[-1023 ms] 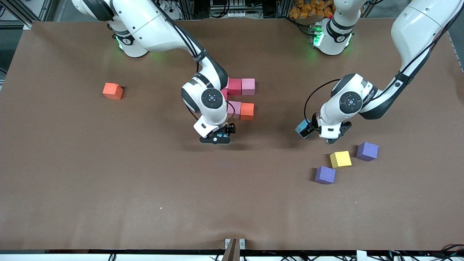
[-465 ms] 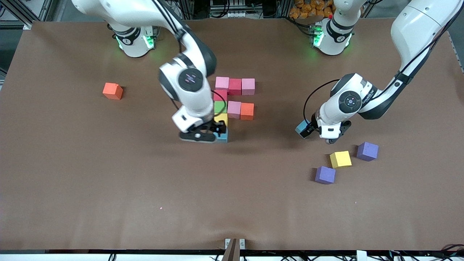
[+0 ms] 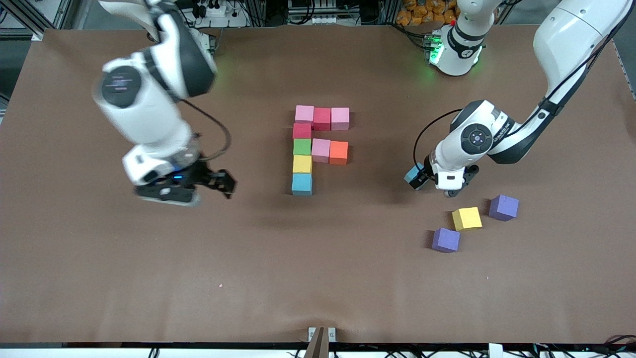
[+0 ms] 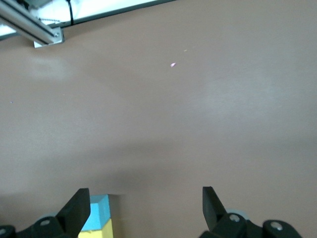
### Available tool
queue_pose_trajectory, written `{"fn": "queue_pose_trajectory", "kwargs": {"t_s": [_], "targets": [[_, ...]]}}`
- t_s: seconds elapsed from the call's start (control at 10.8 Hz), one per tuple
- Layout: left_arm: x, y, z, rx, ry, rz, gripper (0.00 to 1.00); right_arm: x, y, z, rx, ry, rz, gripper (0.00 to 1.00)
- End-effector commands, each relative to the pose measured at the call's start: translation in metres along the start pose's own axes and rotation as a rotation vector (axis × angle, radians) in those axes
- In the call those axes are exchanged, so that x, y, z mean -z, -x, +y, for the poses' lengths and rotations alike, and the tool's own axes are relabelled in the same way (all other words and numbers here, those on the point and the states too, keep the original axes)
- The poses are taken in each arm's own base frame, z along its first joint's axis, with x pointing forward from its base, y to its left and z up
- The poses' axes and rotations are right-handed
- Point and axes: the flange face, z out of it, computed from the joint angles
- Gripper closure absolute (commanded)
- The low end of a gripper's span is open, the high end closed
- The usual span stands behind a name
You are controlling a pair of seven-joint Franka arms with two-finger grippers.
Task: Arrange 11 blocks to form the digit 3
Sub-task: 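Lift the cyan cube with the left gripper while the right gripper withdraws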
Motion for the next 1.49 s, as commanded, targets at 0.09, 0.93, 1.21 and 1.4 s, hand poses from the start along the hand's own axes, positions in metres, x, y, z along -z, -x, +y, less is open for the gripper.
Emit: {"fn": "queue_pose_trajectory", "kwargs": {"t_s": [0.09,0.93,1.21,1.4], "targets": [[0.006,0.0,0.004,0.007,-0.01,0.025,0.0,0.072,-0.001,0.099,0.129,0.082,-0.018,0.0],[0.013,0.003,0.014,0.023,0.006,0.03,0.0,0.182,0.012,0.212,0.115,0.191,-0.05,0.0],[0.013,0.004,0.014,0.02,-0.003,0.031,0.0,0.181,0.012,0.222,0.135,0.191,-0.066,0.0],[0.015,0.003,0.014,0.023,-0.002,0.034,0.0,0.18,0.014,0.222,0.102,0.181,-0.081,0.0]]}}
